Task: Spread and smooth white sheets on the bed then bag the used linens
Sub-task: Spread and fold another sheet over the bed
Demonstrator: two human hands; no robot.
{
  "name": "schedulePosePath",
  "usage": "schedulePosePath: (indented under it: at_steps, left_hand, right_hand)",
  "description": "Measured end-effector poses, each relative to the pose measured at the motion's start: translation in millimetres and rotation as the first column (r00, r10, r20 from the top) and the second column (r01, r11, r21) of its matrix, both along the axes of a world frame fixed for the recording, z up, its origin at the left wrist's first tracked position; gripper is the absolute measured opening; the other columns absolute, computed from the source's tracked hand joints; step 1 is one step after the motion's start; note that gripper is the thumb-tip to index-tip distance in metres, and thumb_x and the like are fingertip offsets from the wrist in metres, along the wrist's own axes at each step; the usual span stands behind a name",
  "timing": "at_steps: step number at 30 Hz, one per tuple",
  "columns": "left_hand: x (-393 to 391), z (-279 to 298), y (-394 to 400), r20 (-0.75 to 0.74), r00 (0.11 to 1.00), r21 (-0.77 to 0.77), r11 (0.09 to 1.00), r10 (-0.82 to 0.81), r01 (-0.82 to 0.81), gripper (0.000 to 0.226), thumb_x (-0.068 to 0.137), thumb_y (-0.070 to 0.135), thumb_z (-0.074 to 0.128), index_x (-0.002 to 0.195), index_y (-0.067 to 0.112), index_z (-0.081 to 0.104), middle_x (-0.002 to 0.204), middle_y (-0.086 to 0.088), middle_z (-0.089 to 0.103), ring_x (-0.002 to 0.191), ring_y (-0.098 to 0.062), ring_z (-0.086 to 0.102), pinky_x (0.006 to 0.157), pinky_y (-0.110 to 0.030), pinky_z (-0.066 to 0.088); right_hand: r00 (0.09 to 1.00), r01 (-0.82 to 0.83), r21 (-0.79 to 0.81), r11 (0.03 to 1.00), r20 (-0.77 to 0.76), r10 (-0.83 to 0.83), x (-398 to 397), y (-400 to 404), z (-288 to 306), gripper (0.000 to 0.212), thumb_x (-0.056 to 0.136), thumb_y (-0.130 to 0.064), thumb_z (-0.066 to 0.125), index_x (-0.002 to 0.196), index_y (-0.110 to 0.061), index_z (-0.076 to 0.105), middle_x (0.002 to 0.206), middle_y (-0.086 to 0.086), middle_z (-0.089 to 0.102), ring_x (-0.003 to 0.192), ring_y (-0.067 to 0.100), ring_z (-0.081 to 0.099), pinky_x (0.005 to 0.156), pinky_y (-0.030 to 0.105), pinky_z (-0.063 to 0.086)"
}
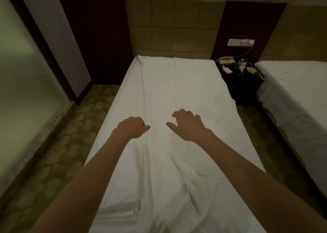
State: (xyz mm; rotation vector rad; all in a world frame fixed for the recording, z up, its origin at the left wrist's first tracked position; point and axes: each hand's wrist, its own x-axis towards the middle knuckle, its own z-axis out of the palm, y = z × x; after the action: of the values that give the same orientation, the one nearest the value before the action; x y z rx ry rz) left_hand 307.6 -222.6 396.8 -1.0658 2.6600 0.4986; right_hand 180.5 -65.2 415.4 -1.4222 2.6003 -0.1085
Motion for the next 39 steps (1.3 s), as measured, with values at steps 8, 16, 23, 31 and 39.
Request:
schedulePosePath:
  at_steps: [8, 16, 23, 31, 39]
  left_hand:
    - [-24.1, -0.6, 41.2, 0.077, 0.994, 0.034, 0.996, -0.083, 0.081, 0.05, 0.1, 0.047, 0.042, 0.129, 0.009, 0.056, 0.129, -0.008, 0.058, 0.115, -0.025, 0.056, 0.093, -0.034, 0.042]
    - [-50.4, 20.0, 31.2, 0.032, 0.975, 0.004, 0.976, -0.218, 0.218, 0.046, 0.101, 0.046, 0.042, 0.113, 0.006, 0.06, 0.115, -0.01, 0.06, 0.104, -0.026, 0.057, 0.08, -0.03, 0.039]
    - [-81.9, 22.4, 49.3, -0.009, 0.961, -0.033, 0.96, -0.277, 0.277, 0.036, 0.099, 0.045, 0.044, 0.098, 0.013, 0.059, 0.101, -0.005, 0.057, 0.09, -0.024, 0.055, 0.077, -0.031, 0.04]
    - [-116.0, -36.1, 128.5, 0.049, 0.979, 0.052, 0.979, -0.199, 0.196, 0.045, 0.1, 0.044, 0.043, 0.117, 0.008, 0.062, 0.116, -0.009, 0.062, 0.104, -0.027, 0.059, 0.077, -0.031, 0.04]
    - [-127.6, -155.4, 252.2, 0.21, 0.976, 0.275, 0.955, 0.058, -0.116, 0.041, 0.098, 0.041, 0.045, 0.122, 0.011, 0.06, 0.12, -0.009, 0.064, 0.106, -0.027, 0.061, 0.087, -0.033, 0.045]
  right_hand:
    - [0.998, 0.039, -0.038, 0.999, -0.057, -0.041, -19.3, 20.4, 15.4, 0.053, 0.099, -0.051, 0.034, 0.137, -0.015, 0.043, 0.136, 0.006, 0.047, 0.126, 0.028, 0.043, 0.103, 0.046, 0.03]
    - [0.975, 0.211, 0.14, 0.967, 0.036, -0.218, -0.1, 59.6, -61.7, 0.054, 0.099, -0.053, 0.032, 0.138, -0.016, 0.041, 0.138, 0.005, 0.046, 0.125, 0.027, 0.045, 0.104, 0.045, 0.032]
    - [0.945, 0.253, 0.319, 0.913, 0.119, -0.303, -2.4, 108.7, -105.5, 0.057, 0.099, -0.053, 0.032, 0.141, -0.016, 0.038, 0.142, 0.008, 0.043, 0.128, 0.028, 0.043, 0.105, 0.046, 0.032]
    - [0.982, 0.17, 0.173, 0.97, 0.057, -0.183, -87.5, 132.8, -87.7, 0.057, 0.099, -0.053, 0.034, 0.141, -0.015, 0.038, 0.14, 0.009, 0.045, 0.126, 0.029, 0.044, 0.104, 0.046, 0.033]
    - [0.993, -0.047, 0.02, 0.999, 0.112, 0.045, -165.6, 153.4, -97.2, 0.052, 0.1, -0.048, 0.037, 0.137, -0.013, 0.042, 0.133, 0.01, 0.05, 0.12, 0.03, 0.049, 0.095, 0.043, 0.038]
